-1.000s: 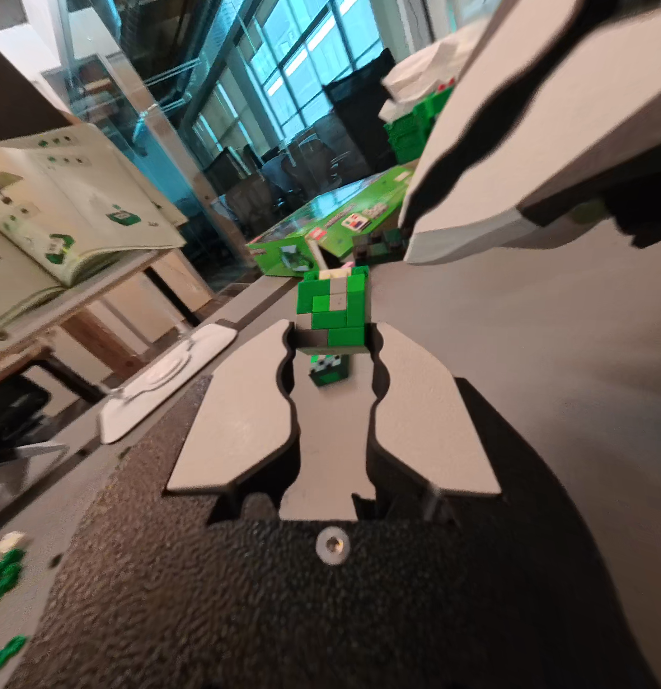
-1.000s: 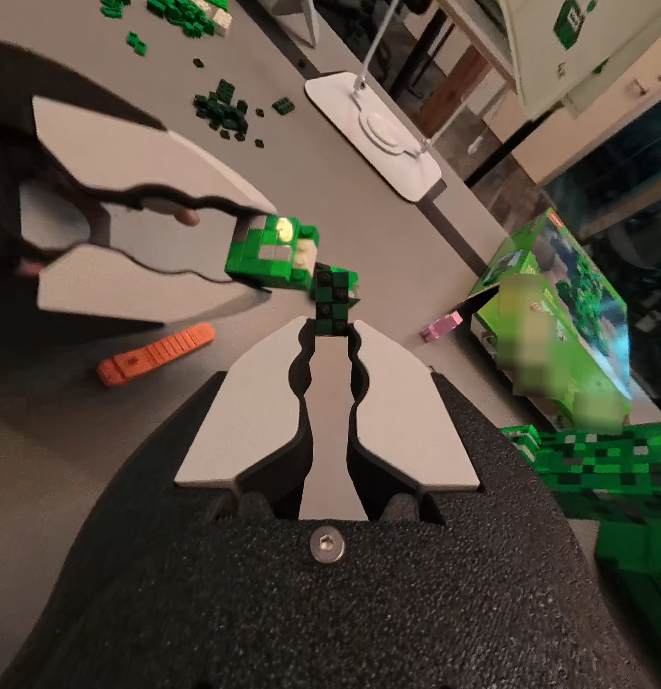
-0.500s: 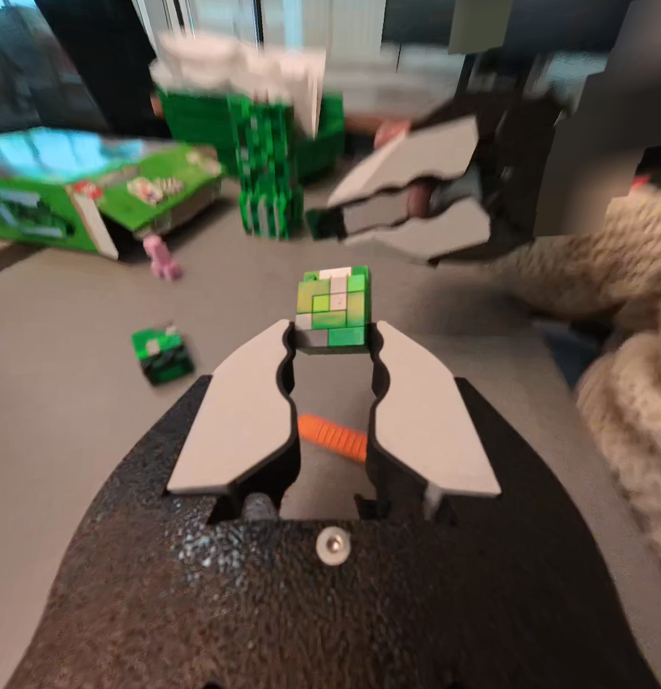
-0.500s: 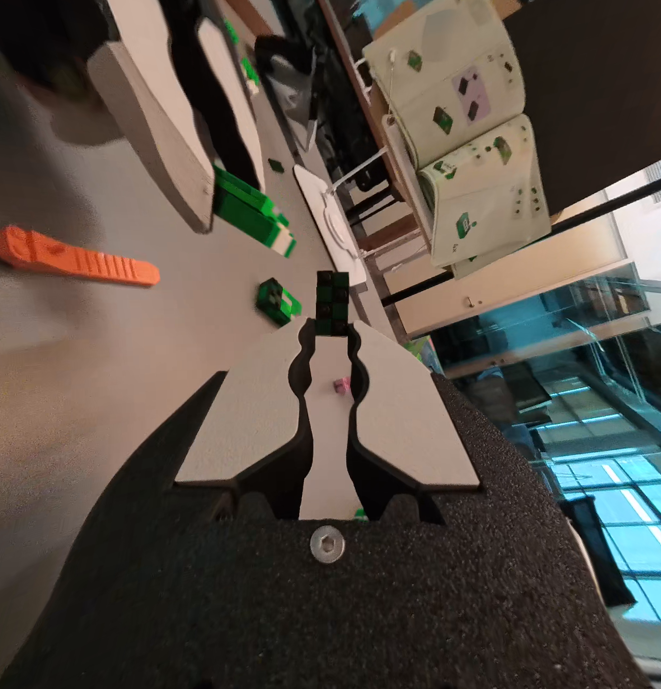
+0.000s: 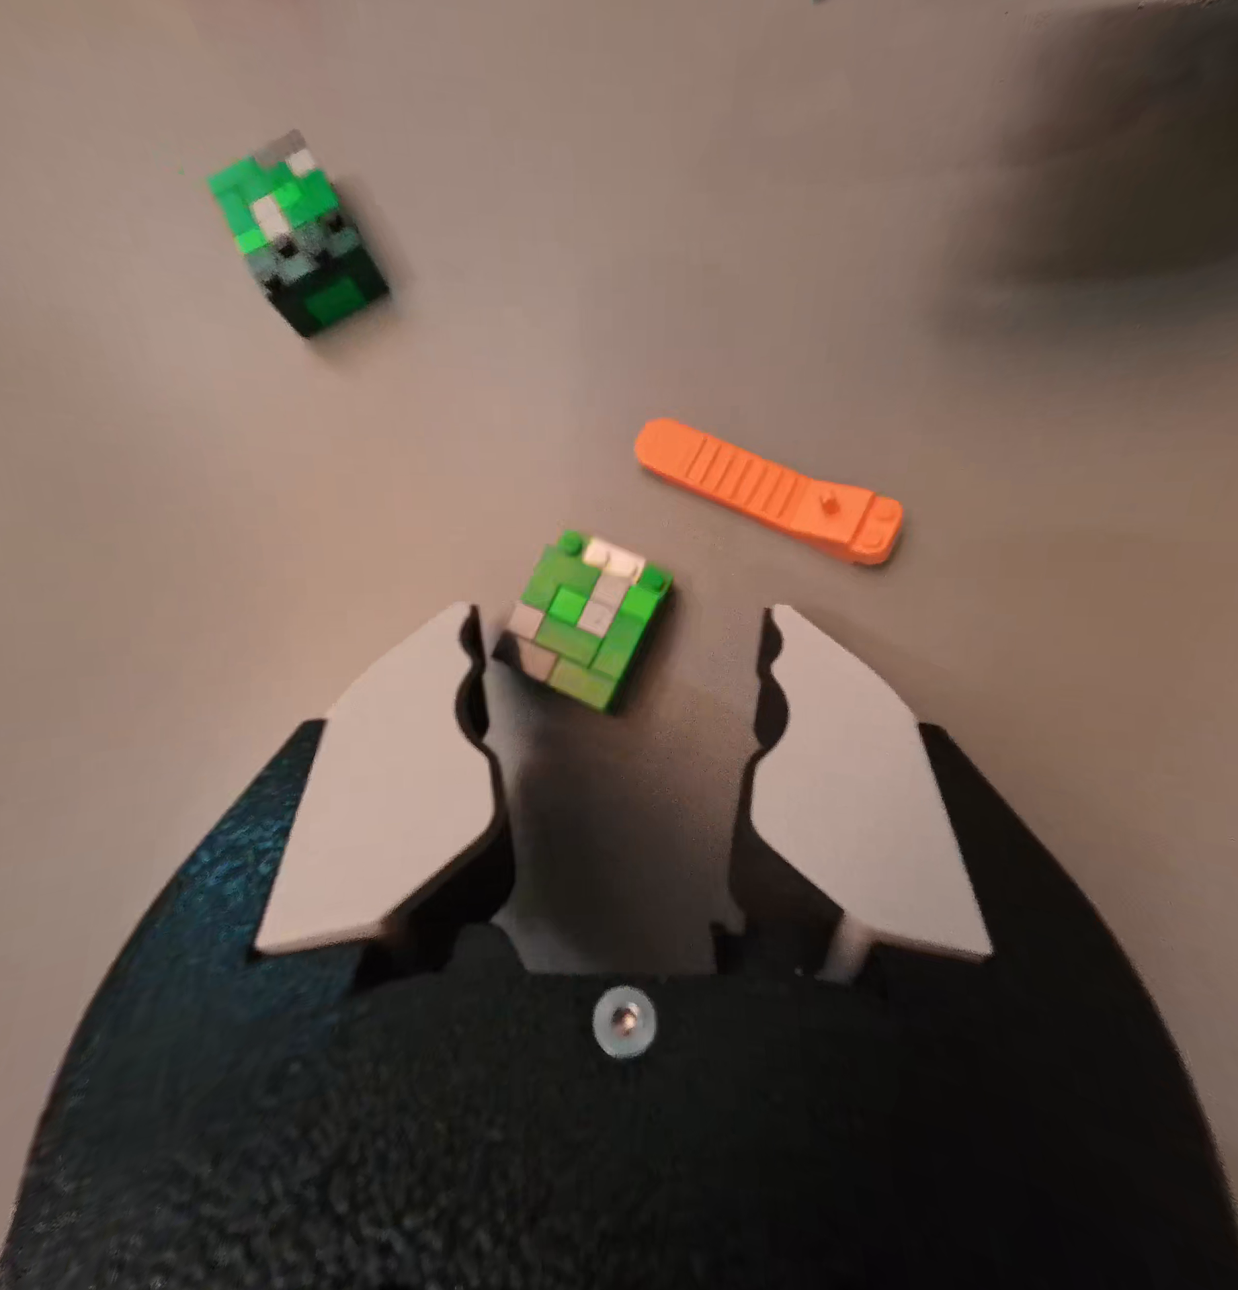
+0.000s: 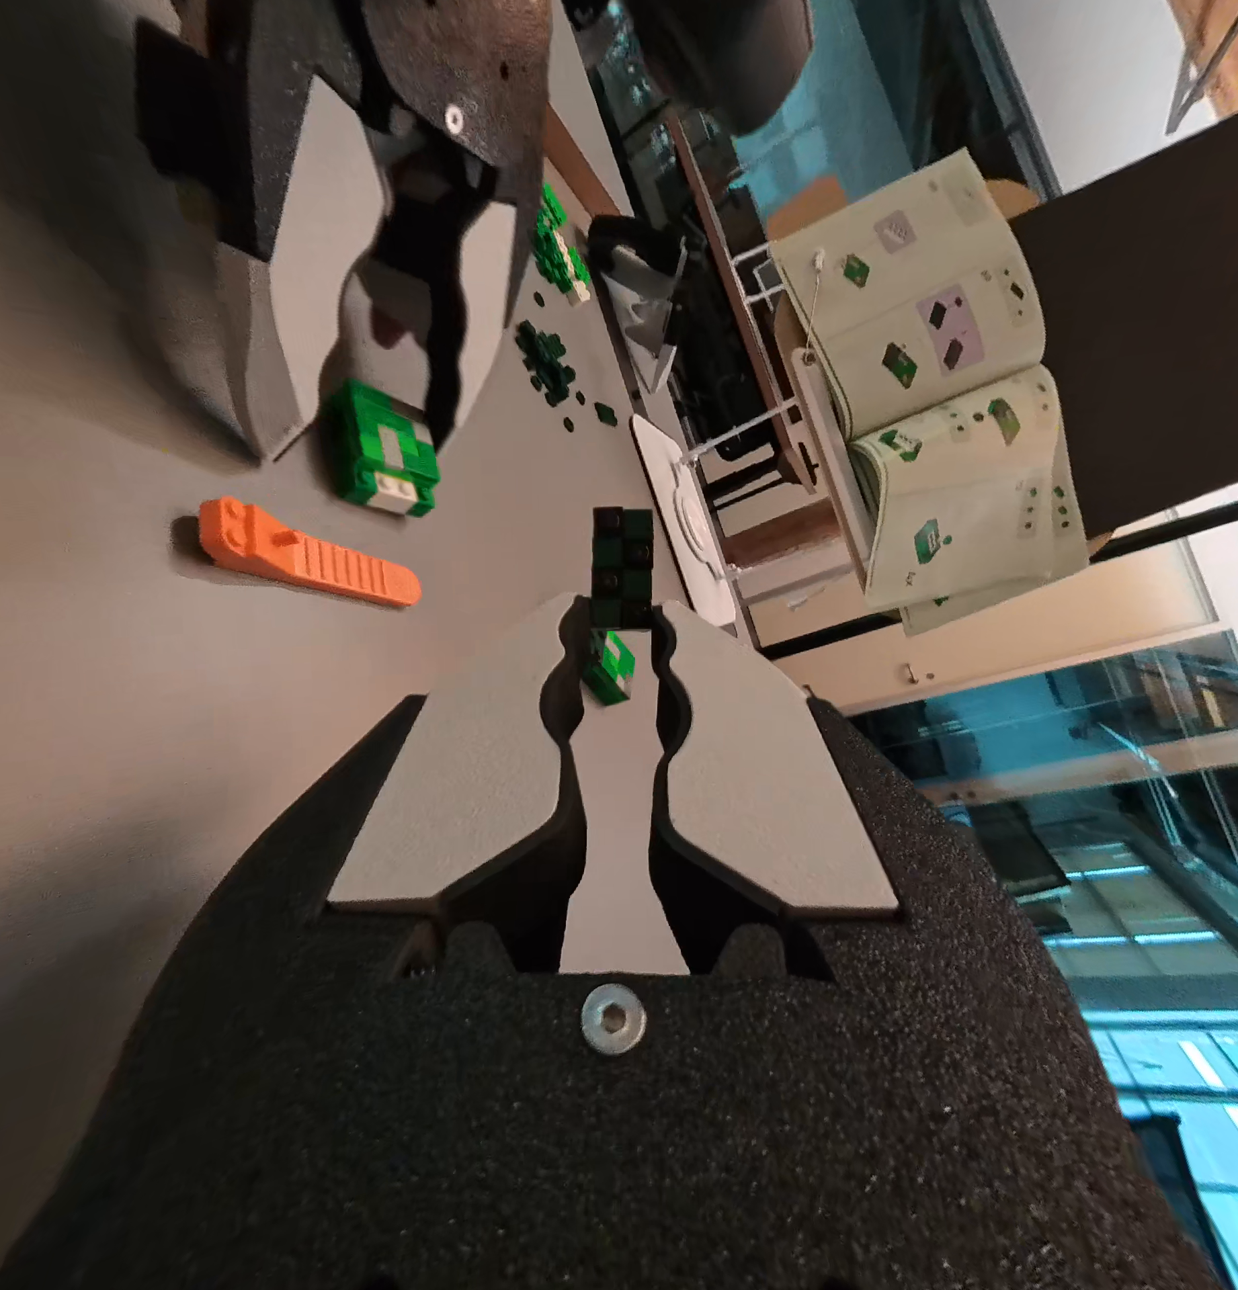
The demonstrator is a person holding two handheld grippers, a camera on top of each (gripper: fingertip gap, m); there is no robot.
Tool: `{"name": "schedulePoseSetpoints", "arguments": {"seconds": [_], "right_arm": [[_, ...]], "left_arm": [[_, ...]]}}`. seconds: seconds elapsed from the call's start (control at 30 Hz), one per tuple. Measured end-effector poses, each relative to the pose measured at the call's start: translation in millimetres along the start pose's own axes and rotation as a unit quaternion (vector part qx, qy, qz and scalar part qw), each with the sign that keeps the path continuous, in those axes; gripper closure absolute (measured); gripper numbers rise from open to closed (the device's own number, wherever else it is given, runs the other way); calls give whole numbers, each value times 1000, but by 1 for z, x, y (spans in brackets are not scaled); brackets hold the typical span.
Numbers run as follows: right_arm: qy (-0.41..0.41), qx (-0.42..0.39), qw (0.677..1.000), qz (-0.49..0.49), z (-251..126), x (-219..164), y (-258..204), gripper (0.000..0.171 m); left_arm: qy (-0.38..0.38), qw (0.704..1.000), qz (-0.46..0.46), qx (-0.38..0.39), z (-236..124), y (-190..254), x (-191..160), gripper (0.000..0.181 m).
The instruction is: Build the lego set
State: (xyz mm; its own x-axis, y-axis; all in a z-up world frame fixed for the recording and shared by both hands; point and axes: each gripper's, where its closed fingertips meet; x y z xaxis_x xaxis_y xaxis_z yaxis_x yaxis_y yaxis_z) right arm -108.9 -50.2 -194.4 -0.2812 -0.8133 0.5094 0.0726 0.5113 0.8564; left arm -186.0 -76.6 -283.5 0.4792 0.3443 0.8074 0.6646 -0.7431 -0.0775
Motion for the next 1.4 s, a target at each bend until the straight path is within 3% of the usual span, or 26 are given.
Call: {"name": "schedulePoseSetpoints", "arguments": {"seconds": [0.1, 0.2, 0.3, 0.5, 0.67, 0.73, 0.8, 0.87, 1.07, 1.4], "right_arm": [[14, 3, 1000, -10, 0, 6, -3, 155], [22, 0, 999, -33, 0, 10, -4, 155], [32, 0, 999, -34, 0, 14, -5, 155], [46, 0, 998, -34, 0, 20, -5, 155], [47, -5, 999, -9, -1, 19, -4, 154], [51, 8, 998, 26, 0, 20, -7, 147], [39, 39, 997, 59, 2, 16, -13, 129], [34, 75, 990, 111, 2, 14, -20, 127], [18, 180, 907, 381, -3, 15, -20, 139], [-49, 289, 880, 373, -2, 10, -40, 159]], "left_arm": [[104, 995, -4, -15, -2, 8, 38, 105], [223, 974, -11, -39, -10, 23, 84, 121], [277, 960, -3, -40, -16, 28, 106, 143], [265, 963, 11, -39, -9, 30, 105, 166], [267, 963, -14, -44, -7, 30, 104, 170], [260, 965, -25, -35, -5, 28, 102, 171], [245, 969, -24, -26, -2, 25, 99, 171], [224, 974, 9, -12, 0, 23, 94, 171], [167, 974, 151, -1, 7, 32, 84, 171], [142, 969, 200, -19, 14, 42, 78, 171]]}}
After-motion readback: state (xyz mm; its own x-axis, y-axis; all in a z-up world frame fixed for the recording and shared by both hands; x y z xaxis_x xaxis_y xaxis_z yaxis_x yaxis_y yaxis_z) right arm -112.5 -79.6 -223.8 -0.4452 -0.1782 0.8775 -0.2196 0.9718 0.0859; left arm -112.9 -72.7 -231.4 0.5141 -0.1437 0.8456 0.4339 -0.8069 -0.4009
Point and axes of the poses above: each gripper's, where its closed fingertips meet, z out along the fingers, x out of its top, y = z × x across the jaws, and after that the axes turned 12 degrees about y, right-handed
